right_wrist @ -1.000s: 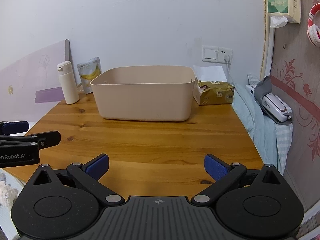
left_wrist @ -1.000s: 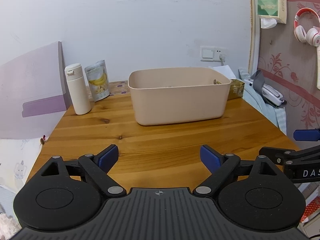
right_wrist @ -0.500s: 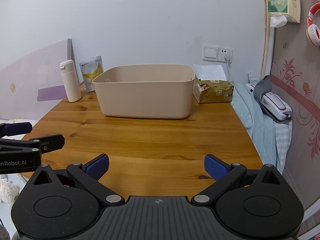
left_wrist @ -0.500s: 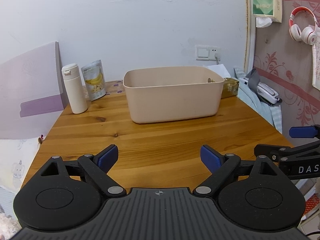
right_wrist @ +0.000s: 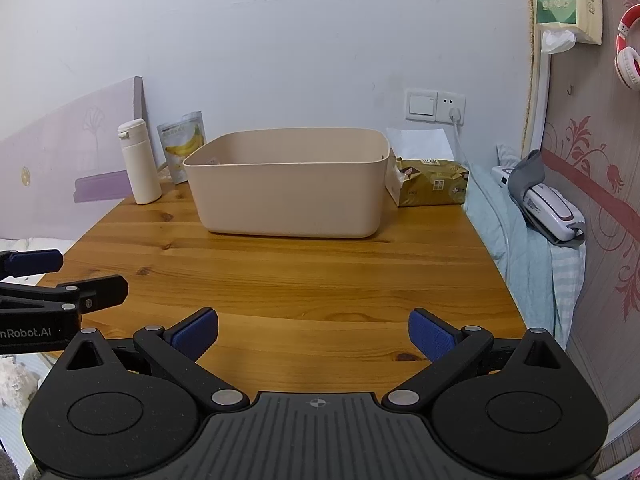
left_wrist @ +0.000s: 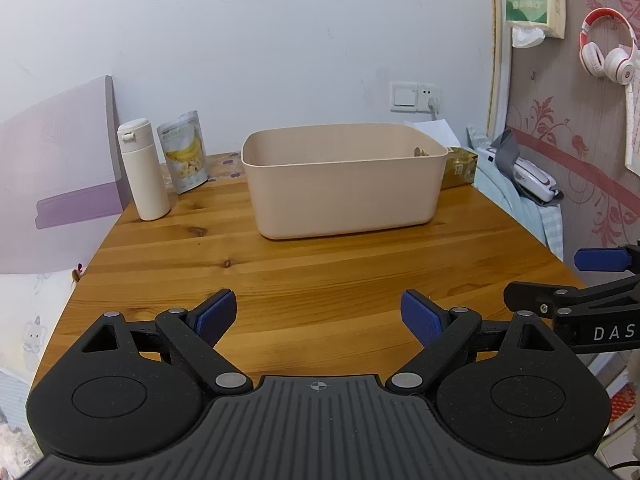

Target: Organize objects

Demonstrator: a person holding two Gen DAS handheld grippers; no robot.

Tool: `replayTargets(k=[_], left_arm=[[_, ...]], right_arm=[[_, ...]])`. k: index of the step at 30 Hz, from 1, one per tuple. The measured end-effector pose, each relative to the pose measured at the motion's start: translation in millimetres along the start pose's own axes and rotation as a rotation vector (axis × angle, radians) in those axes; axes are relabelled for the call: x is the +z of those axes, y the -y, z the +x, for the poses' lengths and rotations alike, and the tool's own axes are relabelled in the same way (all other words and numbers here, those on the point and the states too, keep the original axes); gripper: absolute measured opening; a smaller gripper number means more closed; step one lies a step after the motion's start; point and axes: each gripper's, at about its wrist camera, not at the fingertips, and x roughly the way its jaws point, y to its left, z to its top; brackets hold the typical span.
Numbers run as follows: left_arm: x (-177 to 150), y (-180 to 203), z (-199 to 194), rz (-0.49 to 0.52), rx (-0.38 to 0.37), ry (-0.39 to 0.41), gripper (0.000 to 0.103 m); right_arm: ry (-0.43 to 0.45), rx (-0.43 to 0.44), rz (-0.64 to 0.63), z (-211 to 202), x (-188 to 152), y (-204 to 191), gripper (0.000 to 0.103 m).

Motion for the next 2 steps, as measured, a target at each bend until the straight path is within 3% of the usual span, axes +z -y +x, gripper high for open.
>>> replayTargets(k=[2], left_arm=[[0.6,1.0,2.0,0.003,0.002,-0.002,0.091]], right_arm=[[-0.001,0.001,0.003,1.1,0.1,0.6,0.103]])
